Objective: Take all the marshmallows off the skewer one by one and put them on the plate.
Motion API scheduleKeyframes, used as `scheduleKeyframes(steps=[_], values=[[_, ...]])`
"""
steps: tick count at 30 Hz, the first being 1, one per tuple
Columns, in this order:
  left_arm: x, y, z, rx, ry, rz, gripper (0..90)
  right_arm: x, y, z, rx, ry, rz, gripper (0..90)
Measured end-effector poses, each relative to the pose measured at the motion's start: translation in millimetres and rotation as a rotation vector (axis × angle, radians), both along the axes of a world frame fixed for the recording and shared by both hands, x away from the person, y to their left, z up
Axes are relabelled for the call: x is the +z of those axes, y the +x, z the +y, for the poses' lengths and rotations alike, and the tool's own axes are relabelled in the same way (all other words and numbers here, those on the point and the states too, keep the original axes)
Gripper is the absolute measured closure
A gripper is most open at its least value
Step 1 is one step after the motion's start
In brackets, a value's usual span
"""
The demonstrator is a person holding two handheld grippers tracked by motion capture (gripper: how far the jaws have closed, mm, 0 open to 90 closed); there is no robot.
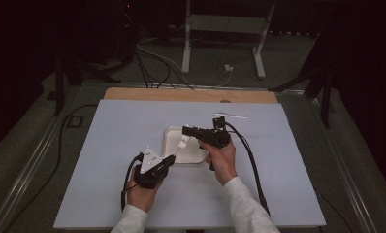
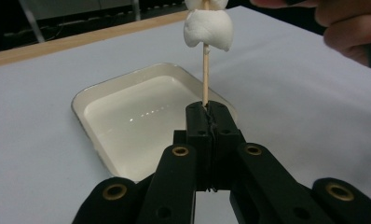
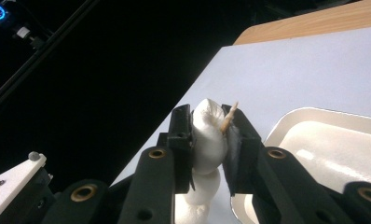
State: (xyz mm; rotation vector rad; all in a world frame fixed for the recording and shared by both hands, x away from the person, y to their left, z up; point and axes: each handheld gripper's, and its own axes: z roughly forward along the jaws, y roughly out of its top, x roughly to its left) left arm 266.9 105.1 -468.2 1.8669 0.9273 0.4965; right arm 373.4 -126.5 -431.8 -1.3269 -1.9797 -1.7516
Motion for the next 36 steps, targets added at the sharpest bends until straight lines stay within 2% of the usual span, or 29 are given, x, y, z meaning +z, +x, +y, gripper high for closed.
scheduleKeyframes(steps=[7,17,19,20,21,22,23,24,25,26,27,28,29,30,31,36], values=[[-3.5,1.2,-0.8,0.020,0.034,0.023,90.0,-1.8,1.9,0.5,-0.034,0.004,0.025,78.1],[-5.1,-2.3,-1.2,0.015,0.100,0.011,90.0,-3.7,6.1,-4.6,-0.057,0.009,0.044,79.7],[-7.8,-3.4,-1.3,0.021,0.149,0.017,90.0,-2.0,7.0,-10.7,-0.107,0.040,0.033,80.5],[-11.6,-3.7,0.0,0.034,0.184,0.030,90.0,0.2,9.1,-18.9,-0.138,0.087,0.040,80.5],[-16.1,-3.8,3.6,0.043,0.184,0.044,90.0,0.2,9.1,-18.9,-0.138,0.087,0.040,80.5],[-18.9,-2.8,8.1,0.054,0.175,0.063,90.0,3.1,12.0,-27.4,-0.156,0.115,0.041,80.4],[-19.5,-1.8,12.3,0.065,0.156,0.073,90.0,8.7,15.3,-38.2,-0.156,0.075,0.026,79.8],[-18.6,-0.8,15.8,0.072,0.133,0.077,90.0,8.7,15.3,-38.2,-0.156,0.075,0.026,79.8],[-17.4,-0.3,17.5,0.078,0.117,0.074,90.0,8.9,15.0,-42.1,-0.158,0.004,0.008,79.2],[-16.4,-0.1,18.1,0.080,0.113,0.072,90.0,8.9,15.0,-42.1,-0.158,0.004,0.008,79.2],[-16.3,-0.2,17.4,0.080,0.108,0.070,90.0,3.6,15.1,-38.5,-0.144,-0.061,0.005,78.9],[-16.4,-0.3,16.3,0.078,0.114,0.068,90.0,-0.4,15.3,-34.6,-0.138,-0.086,0.002,78.6],[-16.9,-0.5,15.0,0.076,0.117,0.064,90.0,-0.4,15.3,-34.6,-0.138,-0.086,0.002,78.6],[-17.2,-0.6,14.0,0.074,0.115,0.066,90.0,-8.4,15.3,-25.4,-0.124,-0.118,0.010,78.2],[-17.4,-0.4,13.4,0.070,0.113,0.066,90.0,-8.4,15.3,-25.4,-0.124,-0.118,0.010,78.2],[-17.4,1.3,15.7,0.077,0.090,0.071,90.0,-22.5,16.4,-7.0,-0.111,-0.203,0.009,77.4]])
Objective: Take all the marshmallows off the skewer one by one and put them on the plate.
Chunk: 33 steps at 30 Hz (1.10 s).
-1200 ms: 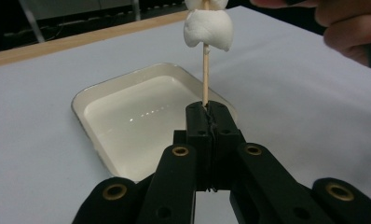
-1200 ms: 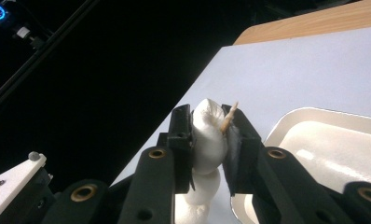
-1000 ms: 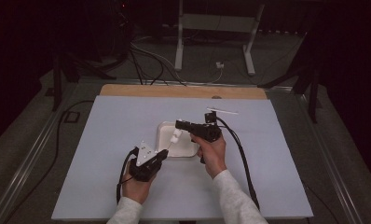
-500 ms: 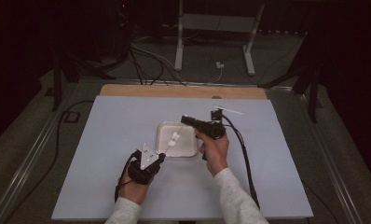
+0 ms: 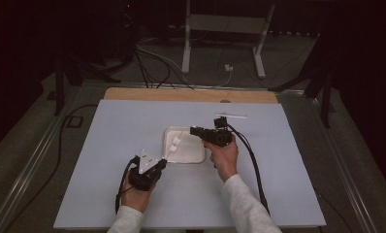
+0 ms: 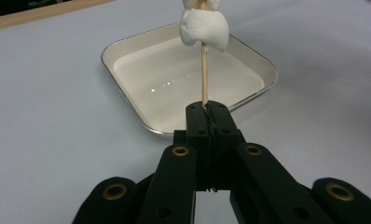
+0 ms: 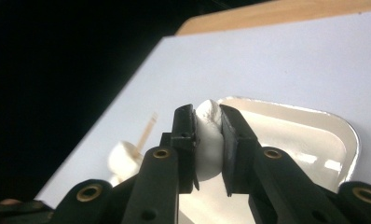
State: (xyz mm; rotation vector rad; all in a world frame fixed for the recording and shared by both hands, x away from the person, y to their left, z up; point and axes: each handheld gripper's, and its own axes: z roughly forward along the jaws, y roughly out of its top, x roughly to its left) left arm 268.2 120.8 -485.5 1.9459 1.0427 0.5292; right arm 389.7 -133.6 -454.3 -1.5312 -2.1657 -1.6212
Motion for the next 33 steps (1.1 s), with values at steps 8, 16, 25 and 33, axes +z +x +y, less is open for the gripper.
scheduleKeyframes(steps=[8,16,25,33], values=[[2.0,0.7,5.3,0.014,-0.036,0.005,90.0,-23.6,4.2,13.8,0.020,-0.136,0.014,75.9],[1.8,1.5,6.1,0.018,-0.037,0.012,90.0,-41.3,3.6,26.6,0.030,-0.231,0.026,52.7],[1.3,2.8,7.9,0.026,-0.045,0.017,90.0,-25.7,-5.0,19.4,0.044,-0.123,-0.005,20.5],[0.6,3.3,4.0,0.007,-0.063,0.020,90.0,-9.3,-15.9,20.8,0.161,0.072,0.000,30.4]])
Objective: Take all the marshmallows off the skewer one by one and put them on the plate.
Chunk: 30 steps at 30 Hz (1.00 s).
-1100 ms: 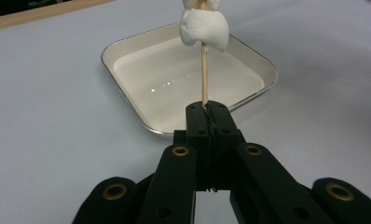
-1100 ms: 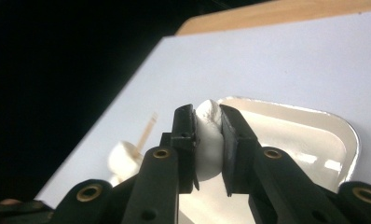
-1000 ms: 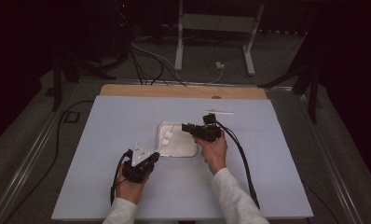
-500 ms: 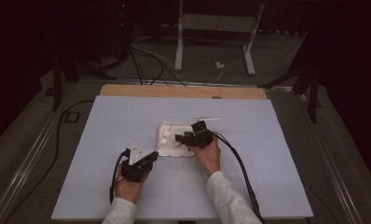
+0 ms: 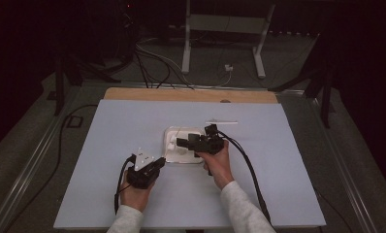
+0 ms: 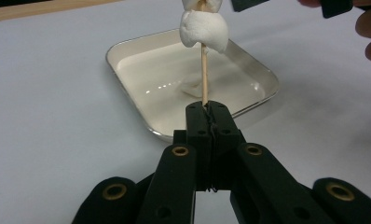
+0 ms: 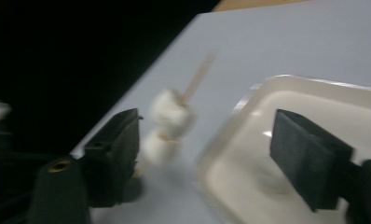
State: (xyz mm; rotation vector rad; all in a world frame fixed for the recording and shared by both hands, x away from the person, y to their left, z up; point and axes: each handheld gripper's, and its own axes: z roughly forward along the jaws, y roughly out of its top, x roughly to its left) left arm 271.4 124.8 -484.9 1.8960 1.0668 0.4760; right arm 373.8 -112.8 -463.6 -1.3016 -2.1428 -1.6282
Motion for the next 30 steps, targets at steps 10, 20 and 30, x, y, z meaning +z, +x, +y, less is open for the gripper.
scheduleKeyframes(steps=[10,20,30], values=[[0.8,-0.7,-2.8,-0.045,-0.035,-0.012,90.0,-6.7,1.8,11.8,0.039,0.056,0.093,58.3],[0.0,-0.1,-4.5,-0.024,0.001,-0.013,90.0,-2.5,-0.4,13.4,0.037,0.070,0.073,76.3],[0.2,-1.3,-7.0,-0.037,0.055,-0.033,90.0,3.0,2.5,5.4,-0.008,0.053,0.059,77.8]])
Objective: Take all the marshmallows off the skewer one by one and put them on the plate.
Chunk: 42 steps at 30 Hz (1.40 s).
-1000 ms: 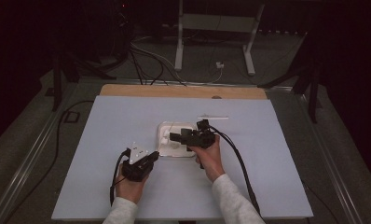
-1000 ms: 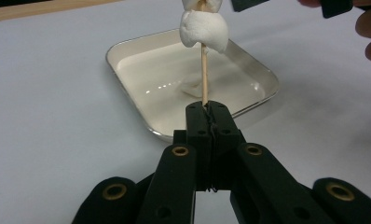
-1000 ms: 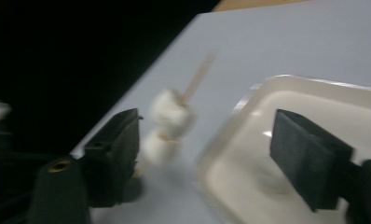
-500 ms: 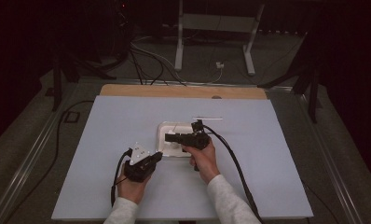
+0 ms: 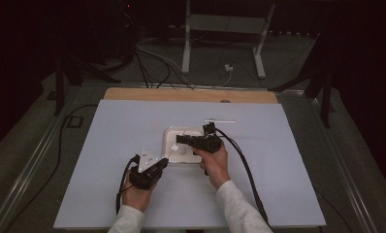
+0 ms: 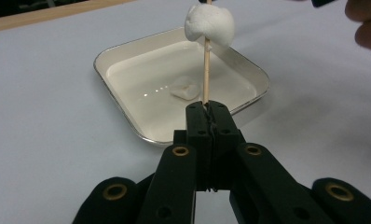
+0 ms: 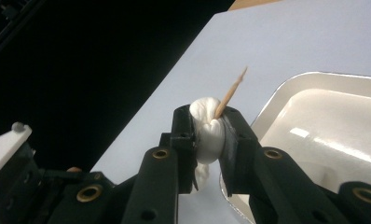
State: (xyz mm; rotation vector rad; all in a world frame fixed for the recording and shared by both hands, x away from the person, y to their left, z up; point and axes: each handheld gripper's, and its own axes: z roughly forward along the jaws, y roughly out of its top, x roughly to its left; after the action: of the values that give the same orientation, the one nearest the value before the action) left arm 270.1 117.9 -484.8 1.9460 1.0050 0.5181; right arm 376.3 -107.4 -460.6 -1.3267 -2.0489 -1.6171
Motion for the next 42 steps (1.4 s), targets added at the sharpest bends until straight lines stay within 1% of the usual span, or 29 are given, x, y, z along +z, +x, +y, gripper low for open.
scheduleKeyframes(steps=[1,2,3,4,5,6,7,8,9,10,11,12,14,18,24,29,30,32,34,36,37,39,40,42], values=[[0.2,-0.3,-0.6,0.001,0.009,-0.001,90.0,0.4,0.8,-1.1,-0.006,0.003,0.000,77.8],[-0.7,-0.7,-1.1,0.001,0.024,-0.001,90.0,2.4,2.5,-5.6,-0.038,0.016,0.002,78.8],[-1.9,-1.1,-0.7,-0.001,0.038,0.004,90.0,2.4,2.5,-5.6,-0.038,0.016,0.002,78.8],[-2.8,-1.4,0.3,-0.001,0.034,0.009,90.0,4.0,4.6,-10.5,-0.059,0.033,0.005,79.3],[-3.3,-1.5,1.1,-0.004,0.042,0.013,90.0,6.3,7.1,-16.7,-0.081,0.050,0.009,80.0],[-4.5,-1.5,1.8,0.014,0.072,0.013,90.0,9.3,9.7,-23.8,-0.111,0.066,0.006,80.6],[-6.4,-1.2,4.4,0.024,0.072,0.018,90.0,18.6,14.6,-42.1,-0.162,0.103,-0.014,80.8],[-7.5,0.0,8.1,0.033,0.052,0.028,90.0,23.4,16.6,-50.0,-0.160,0.105,-0.018,80.7],[-7.5,1.1,11.2,0.044,0.035,0.032,90.0,28.1,17.1,-55.1,-0.162,0.070,-0.040,80.6],[-6.6,1.9,13.9,0.053,0.018,0.032,90.0,28.1,17.1,-55.1,-0.162,0.070,-0.040,80.6],[-5.6,2.3,15.8,0.057,0.000,0.031,90.0,33.4,16.0,-59.2,-0.155,0.004,-0.077,80.1],[-5.2,2.5,16.2,0.062,-0.007,0.028,90.0,33.4,16.0,-59.2,-0.155,0.004,-0.077,80.1],[-5.3,2.6,15.6,0.066,-0.007,0.027,90.0,32.6,15.1,-57.6,-0.149,-0.045,-0.095,79.7],[-5.5,2.6,13.6,0.060,-0.008,0.025,90.0,20.9,14.2,-44.5,-0.127,-0.116,-0.095,79.0],[-4.8,3.0,15.1,0.060,-0.021,0.024,90.0,0.8,13.0,-21.2,-0.093,-0.287,-0.103,77.2],[-4.4,3.1,15.6,0.062,-0.031,0.027,90.0,-17.0,12.9,-9.1,-0.084,-0.389,-0.089,75.1],[-4.4,3.2,15.6,0.062,-0.033,0.028,90.0,-19.8,12.6,-7.4,-0.080,-0.407,-0.087,73.8],[-4.4,3.4,15.7,0.062,-0.036,0.030,90.0,-24.1,12.4,-5.1,-0.077,-0.428,-0.082,65.4],[-4.4,3.5,15.6,0.062,-0.037,0.031,90.0,-26.5,13.0,-4.2,-0.071,-0.432,-0.067,53.4],[-4.3,3.5,15.7,0.064,-0.038,0.031,90.0,-26.6,13.8,-5.3,-0.064,-0.419,-0.061,45.7],[-4.2,3.6,15.8,0.064,-0.040,0.031,90.0,-25.7,14.2,-6.7,-0.062,-0.402,-0.058,41.4],[-4.3,3.8,15.8,0.065,-0.044,0.032,90.0,-21.9,13.4,-9.1,-0.055,-0.350,-0.050,34.7],[-4.3,3.9,15.7,0.066,-0.044,0.032,90.0,-19.8,12.7,-9.8,-0.047,-0.327,-0.058,32.1],[-4.2,3.8,15.4,0.066,-0.046,0.031,90.0,-14.9,10.1,-10.3,-0.040,-0.301,-0.078,25.2]])
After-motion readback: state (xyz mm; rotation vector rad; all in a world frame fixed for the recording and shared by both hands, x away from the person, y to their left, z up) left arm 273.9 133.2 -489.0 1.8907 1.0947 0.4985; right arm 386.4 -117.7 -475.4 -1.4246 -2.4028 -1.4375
